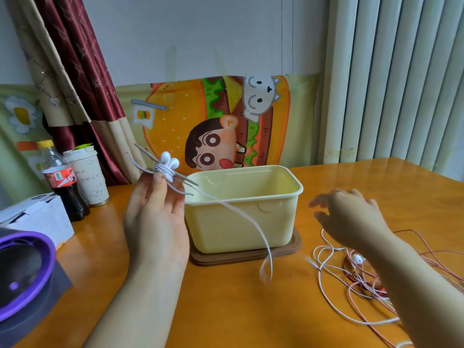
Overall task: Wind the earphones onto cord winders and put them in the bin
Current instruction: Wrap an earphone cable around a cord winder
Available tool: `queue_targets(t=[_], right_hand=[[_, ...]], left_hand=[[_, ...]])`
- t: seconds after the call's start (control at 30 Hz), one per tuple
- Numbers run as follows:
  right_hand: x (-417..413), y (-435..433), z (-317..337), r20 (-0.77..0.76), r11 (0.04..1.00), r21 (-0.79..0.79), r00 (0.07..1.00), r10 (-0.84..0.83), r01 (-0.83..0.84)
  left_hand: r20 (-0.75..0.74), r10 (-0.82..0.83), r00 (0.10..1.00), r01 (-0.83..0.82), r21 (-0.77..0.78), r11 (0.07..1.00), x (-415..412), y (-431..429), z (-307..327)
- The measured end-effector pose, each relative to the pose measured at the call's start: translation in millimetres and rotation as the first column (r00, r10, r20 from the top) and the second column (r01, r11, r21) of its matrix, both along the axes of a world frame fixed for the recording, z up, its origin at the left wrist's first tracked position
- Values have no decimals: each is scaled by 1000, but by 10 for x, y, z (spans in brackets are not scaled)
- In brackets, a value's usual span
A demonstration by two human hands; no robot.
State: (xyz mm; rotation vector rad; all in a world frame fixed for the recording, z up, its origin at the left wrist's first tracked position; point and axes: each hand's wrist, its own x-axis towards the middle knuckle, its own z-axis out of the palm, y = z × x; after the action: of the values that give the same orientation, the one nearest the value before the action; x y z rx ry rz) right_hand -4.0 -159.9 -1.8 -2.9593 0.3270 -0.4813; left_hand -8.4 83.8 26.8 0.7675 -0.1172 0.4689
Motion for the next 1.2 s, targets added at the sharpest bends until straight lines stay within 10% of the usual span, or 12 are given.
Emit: queue_targets(t=[0.17, 0.3, 0.4, 0.67, 1.0, 1.2], right_hand=[[-230, 296, 303, 377, 817, 341, 864, 334, -465], [-353, 694, 283, 287, 364, 725, 737, 612, -584], [-356, 838, 198, 264, 261, 776, 671, 692, -575], [-565, 780, 450, 332, 615, 387, 726, 602, -687], [-463, 377, 569, 468, 533, 574, 783, 409, -621], [-338, 394, 445, 525, 579, 532, 778, 346, -617]], left_hand=[[-20, -163, 986, 164, 52, 985, -42, -94, -15], [-29, -263, 964, 265, 102, 959, -85, -192, -49], [-31, -303, 953, 304, 147, 941, -107, -223, -67], [-94, -226, 970, 241, 520, 819, -21, -113, -186], [-210, -344, 915, 332, 877, 348, -151, -103, -85], [-250, -471, 846, 416, 862, 290, -204, -82, -54]])
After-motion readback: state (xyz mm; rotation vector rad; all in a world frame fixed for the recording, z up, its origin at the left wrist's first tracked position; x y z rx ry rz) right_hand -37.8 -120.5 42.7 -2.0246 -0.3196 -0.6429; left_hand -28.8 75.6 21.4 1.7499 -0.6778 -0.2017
